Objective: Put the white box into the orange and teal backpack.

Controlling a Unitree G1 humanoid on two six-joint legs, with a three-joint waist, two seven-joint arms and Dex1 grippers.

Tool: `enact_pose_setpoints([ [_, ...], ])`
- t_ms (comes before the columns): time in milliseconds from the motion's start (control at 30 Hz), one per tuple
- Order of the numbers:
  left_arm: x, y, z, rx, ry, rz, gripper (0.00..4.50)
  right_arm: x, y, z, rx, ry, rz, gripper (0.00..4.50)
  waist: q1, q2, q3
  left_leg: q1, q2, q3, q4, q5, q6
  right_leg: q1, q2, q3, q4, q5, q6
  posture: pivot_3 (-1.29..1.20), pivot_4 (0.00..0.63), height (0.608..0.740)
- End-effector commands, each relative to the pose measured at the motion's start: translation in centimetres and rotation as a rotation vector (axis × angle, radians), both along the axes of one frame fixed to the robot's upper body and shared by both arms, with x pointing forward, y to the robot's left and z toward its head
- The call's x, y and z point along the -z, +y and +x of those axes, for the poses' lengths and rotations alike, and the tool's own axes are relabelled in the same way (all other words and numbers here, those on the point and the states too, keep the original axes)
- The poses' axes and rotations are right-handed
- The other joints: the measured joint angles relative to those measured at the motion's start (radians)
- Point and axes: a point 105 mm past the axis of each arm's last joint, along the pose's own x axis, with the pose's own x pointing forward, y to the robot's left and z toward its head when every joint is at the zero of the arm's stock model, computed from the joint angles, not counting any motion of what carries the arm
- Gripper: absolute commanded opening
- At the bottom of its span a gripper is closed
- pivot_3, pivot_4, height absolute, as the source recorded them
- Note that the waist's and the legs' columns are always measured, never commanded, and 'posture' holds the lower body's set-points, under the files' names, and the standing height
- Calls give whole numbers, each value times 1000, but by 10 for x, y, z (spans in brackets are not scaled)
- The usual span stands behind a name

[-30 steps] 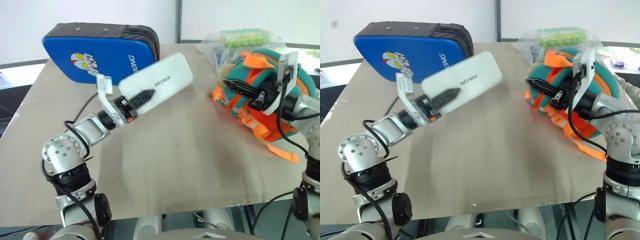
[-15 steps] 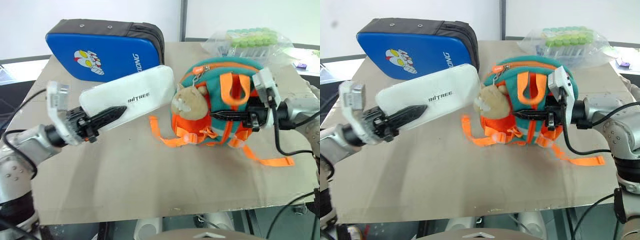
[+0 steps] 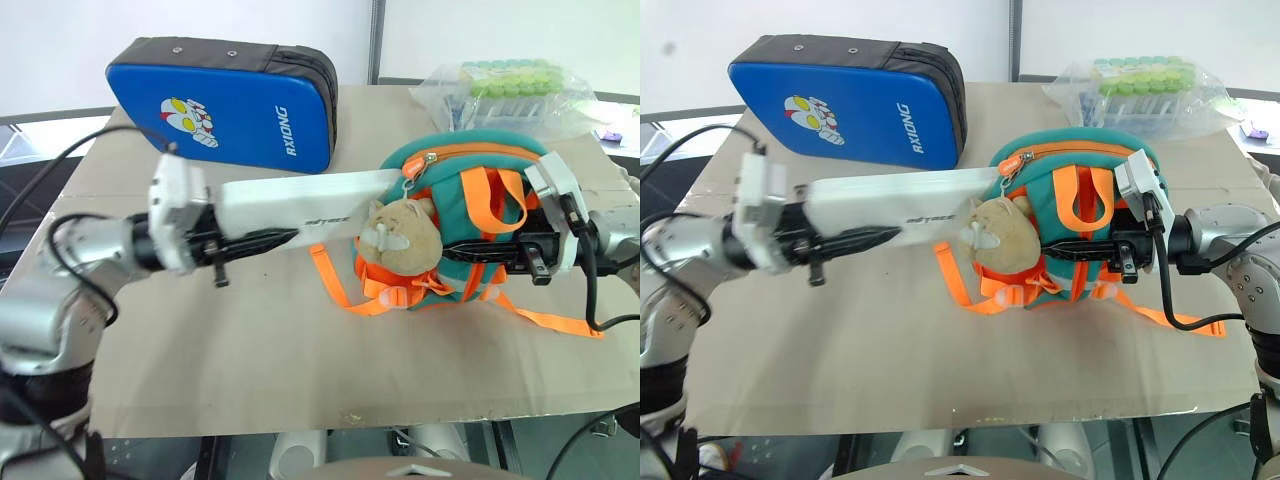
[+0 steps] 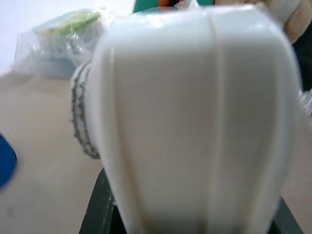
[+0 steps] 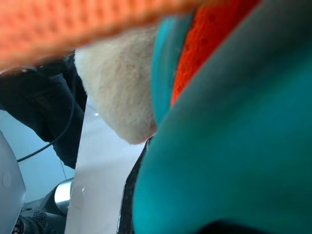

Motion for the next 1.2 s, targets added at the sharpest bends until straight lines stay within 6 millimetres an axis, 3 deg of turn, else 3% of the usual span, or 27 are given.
enact_pose_setpoints([
  [33, -4, -33, 9, 41, -33, 70, 1066, -16, 6, -7, -27, -104, 21, 38, -3, 0, 0, 0, 0, 0, 0, 0, 0, 0, 0, 0, 0, 0, 0, 0, 150, 740],
  [300, 12, -116, 50, 62, 36, 225, 1066, -11, 12, -4, 23, -144, 19, 38, -5, 0, 0, -3, 0, -2, 3, 0, 0, -1, 4, 1, 0, 1, 3, 0, 150, 740],
  [367, 14, -122, 53, 72, 56, 219, 2099, -7, 10, -2, 55, -144, 11, 0, -8, 0, 0, -4, 1, -4, 4, 0, 0, -1, 5, 1, 0, 1, 3, 0, 150, 740],
  [400, 14, -122, 53, 75, 62, 213, 2339, -6, 9, 0, 69, -146, 6, 0, -12, 0, 0, -5, 1, -4, 4, 0, 0, -2, 5, 1, 0, 1, 3, 0, 150, 740],
  [467, 2, -109, 56, 51, 70, 148, 3272, -2, 6, 5, 115, -146, -4, 0, -17, 0, 1, -5, 1, -4, 4, 0, 0, -3, 5, 2, 1, 1, 3, 0, 150, 740],
  [533, -21, -75, 49, 52, 173, 12, 4227, 1, 1, 13, 172, -145, -6, 0, -28, 0, 1, -6, 1, -4, 4, 0, 0, -5, 6, 2, 2, 1, 3, 0, 150, 740],
  [567, -33, -54, 45, 43, 252, -68, 4395, 2, -1, 17, 193, -144, -6, 0, -33, 0, 1, -6, 2, -4, 4, 0, 0, -7, 6, 3, 4, 1, 3, 0, 150, 740],
  [633, -44, -21, 33, 29, 391, -137, 4395, 3, -2, 20, 209, -146, -6, 0, -46, 0, 1, -7, 2, -4, 4, 0, 0, -11, 7, 5, 9, 1, 3, 0, 150, 740],
  [700, -47, 0, 17, 34, 511, -176, 4395, 3, -2, 23, 213, -151, -7, 0, -48, 1, 1, -7, 2, -5, 5, 0, 0, -12, 7, 4, 11, 1, 3, 0, 150, 740],
  [833, -49, 20, -16, 141, 813, -314, 4395, -1, 0, 28, 223, -157, 5, 0, -30, 1, 1, -6, 1, -4, 6, 0, 0, -10, 6, 5, 12, 1, 3, 0, 150, 740],
  [1000, -7, -13, -20, 170, 967, -333, 4395, -5, 8, 26, 210, -156, 3, 0, -18, -1, 1, -8, -1, -9, 11, 0, 0, -7, 5, 6, 12, 0, 5, 0, 150, 740],
  [1200, 12, -66, -9, 197, 1035, -451, 4395, -3, 10, 20, 212, -134, -9, 0, -11, -1, 1, -9, -2, -16, 15, 0, 0, -6, 6, 6, 15, 1, 4, 0, 150, 740],
])
